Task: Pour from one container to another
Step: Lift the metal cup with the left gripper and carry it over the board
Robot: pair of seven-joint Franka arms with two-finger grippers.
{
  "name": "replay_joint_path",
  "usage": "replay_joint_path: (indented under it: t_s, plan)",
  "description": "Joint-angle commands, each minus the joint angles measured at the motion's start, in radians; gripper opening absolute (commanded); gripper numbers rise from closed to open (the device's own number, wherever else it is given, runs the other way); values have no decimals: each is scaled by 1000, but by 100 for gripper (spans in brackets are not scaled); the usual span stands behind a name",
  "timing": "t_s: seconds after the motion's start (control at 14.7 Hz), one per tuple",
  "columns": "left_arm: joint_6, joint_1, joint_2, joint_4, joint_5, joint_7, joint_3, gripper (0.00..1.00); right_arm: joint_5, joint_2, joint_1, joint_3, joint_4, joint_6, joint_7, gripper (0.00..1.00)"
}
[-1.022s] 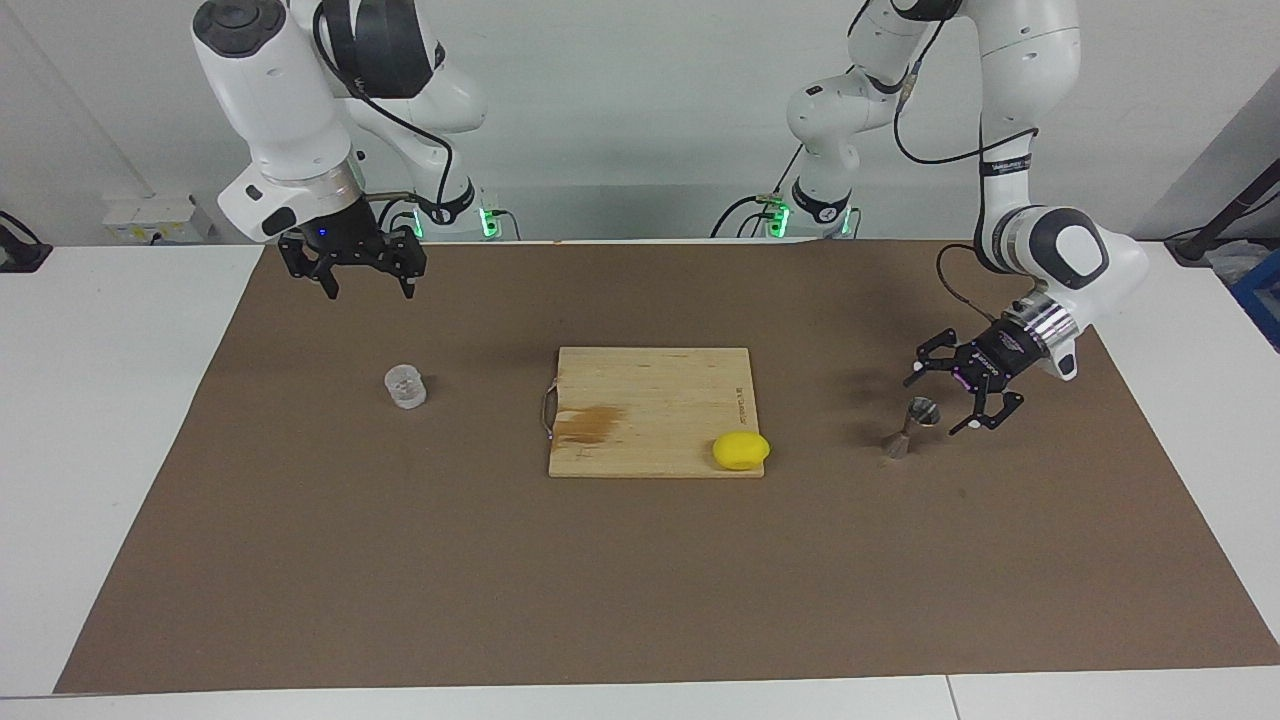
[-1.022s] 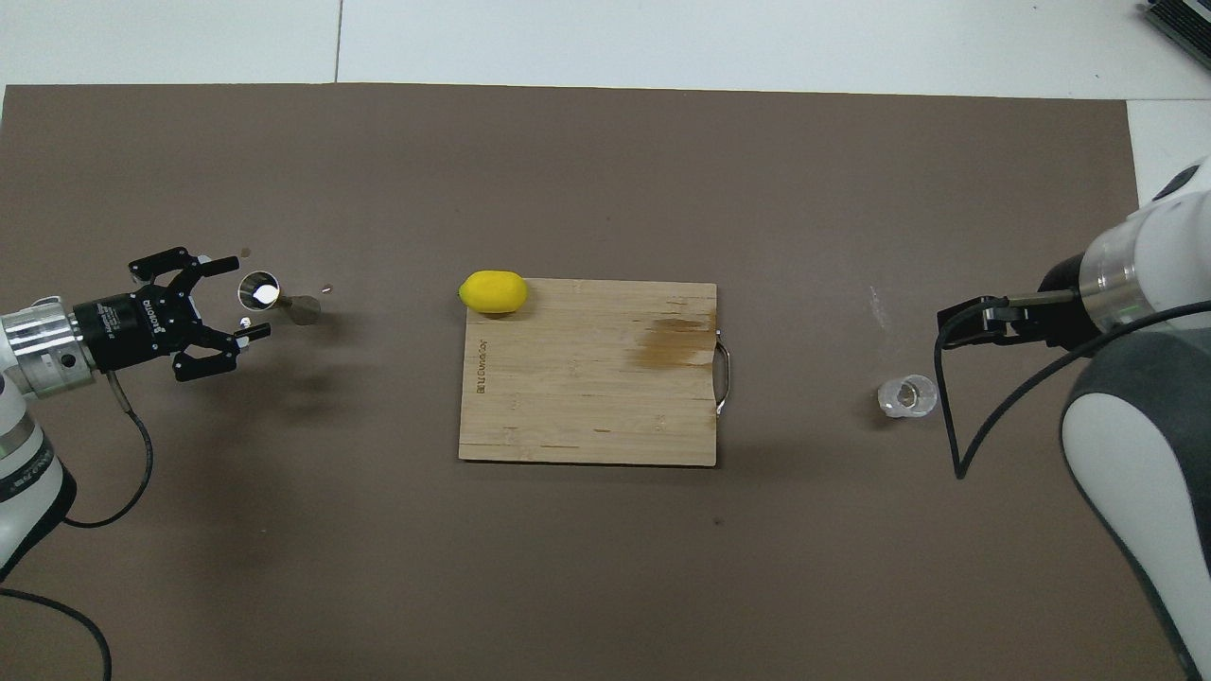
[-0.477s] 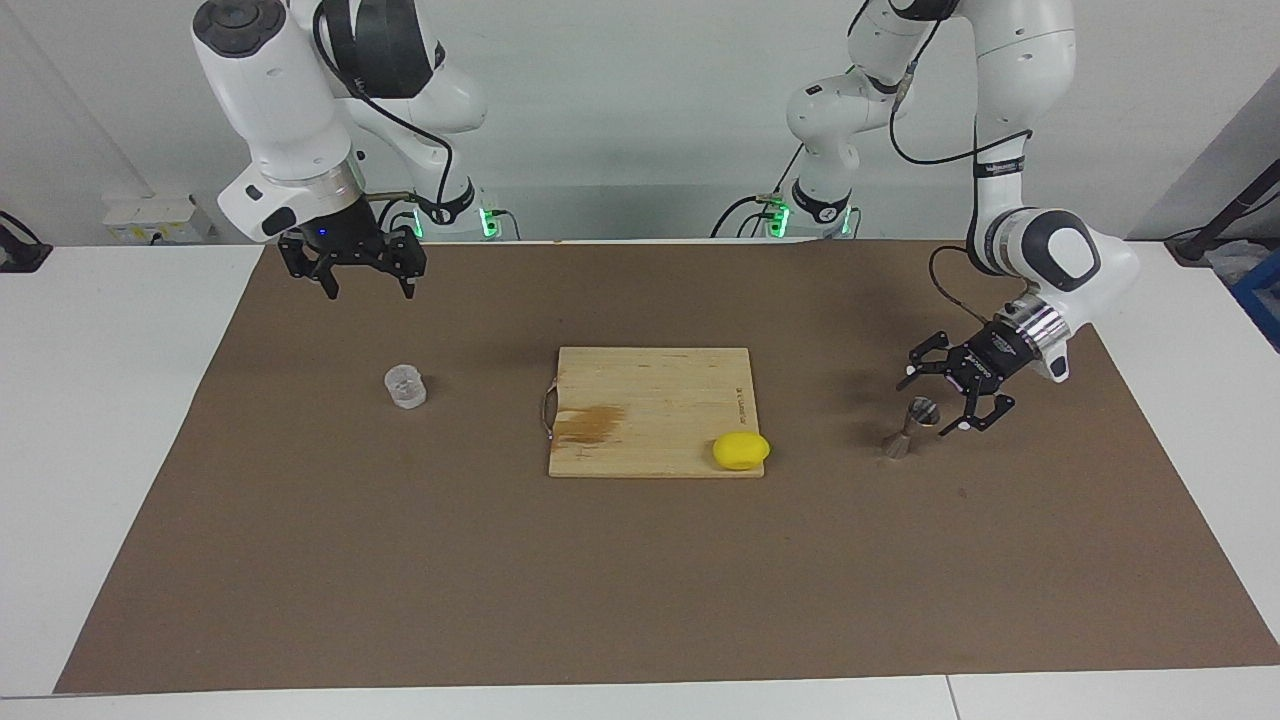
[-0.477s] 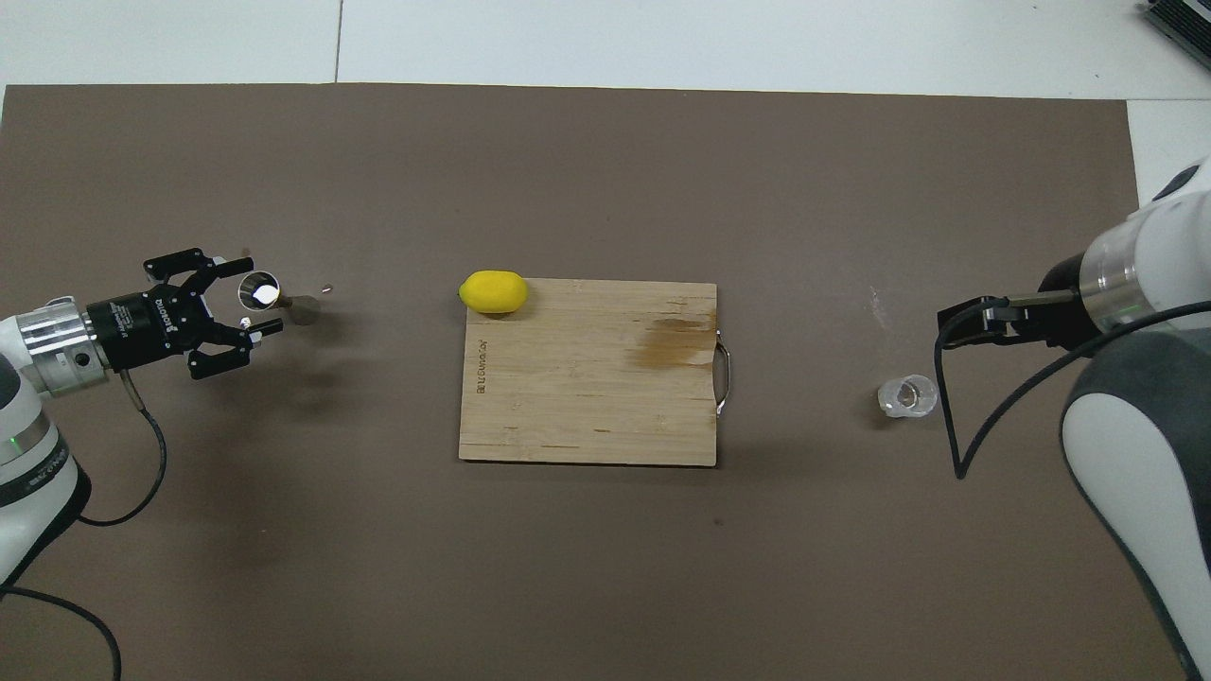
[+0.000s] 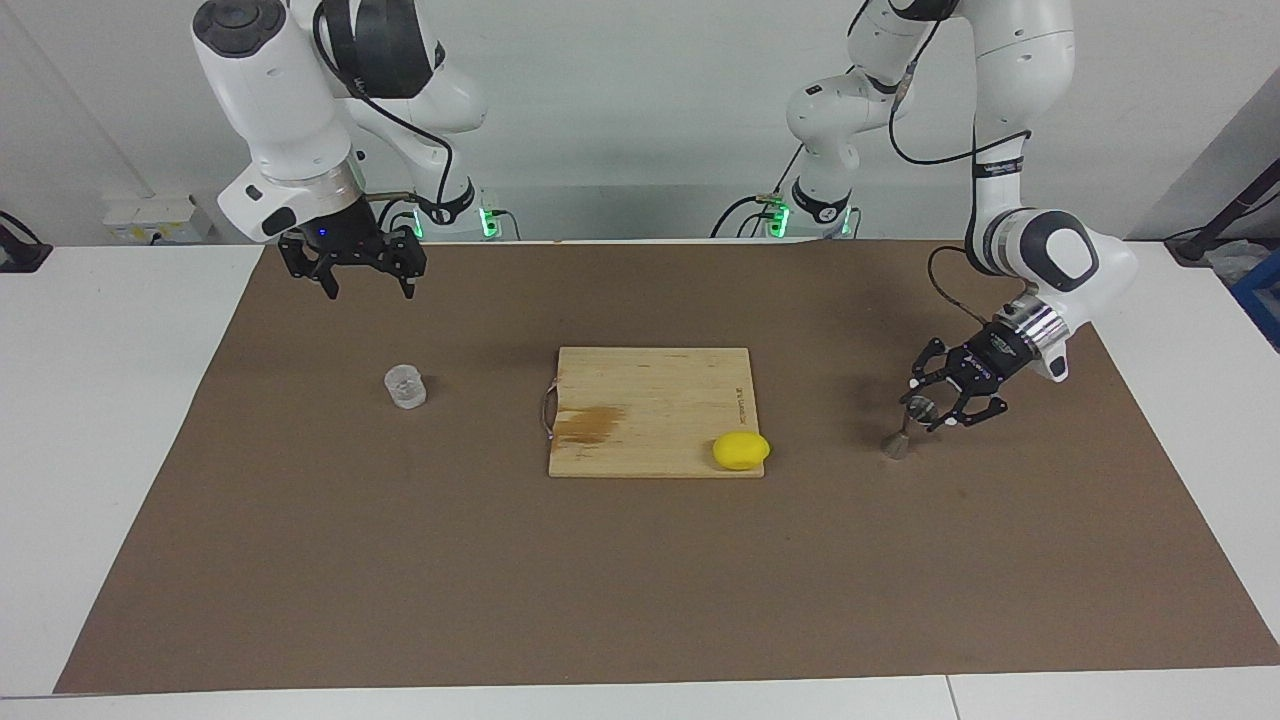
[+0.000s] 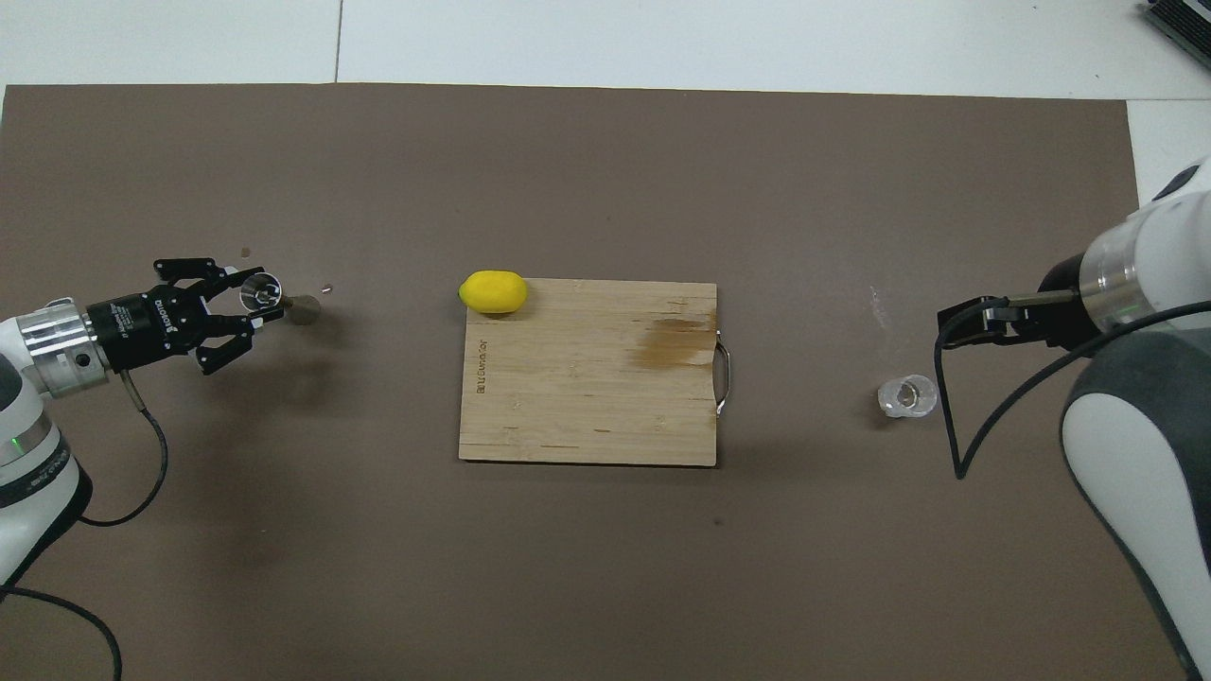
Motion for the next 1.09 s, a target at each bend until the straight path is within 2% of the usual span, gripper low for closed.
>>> replay_joint_path:
  t_s: [0.0, 0.41, 0.68, 0.89, 1.02]
  plan:
    - [23, -12, -20, -26, -30, -6, 5, 0, 23, -23, -14, 2, -24, 12, -28, 100]
    - [-32, -47, -20, 26, -37, -40, -5, 0, 23, -23, -14, 2, -24, 12, -28, 100]
    - [-31, -182, -32, 103, -41, -170, -7, 0, 23, -23, -14, 2, -24, 12, -28, 100]
    - [-16, -306, -43, 108, -161, -219, -10, 0, 23, -23, -14, 2, -24, 12, -28, 100]
    - [47, -414, -41, 111, -242, -236, -10, 0, 23, -23, -14, 2, -24, 12, -28, 100]
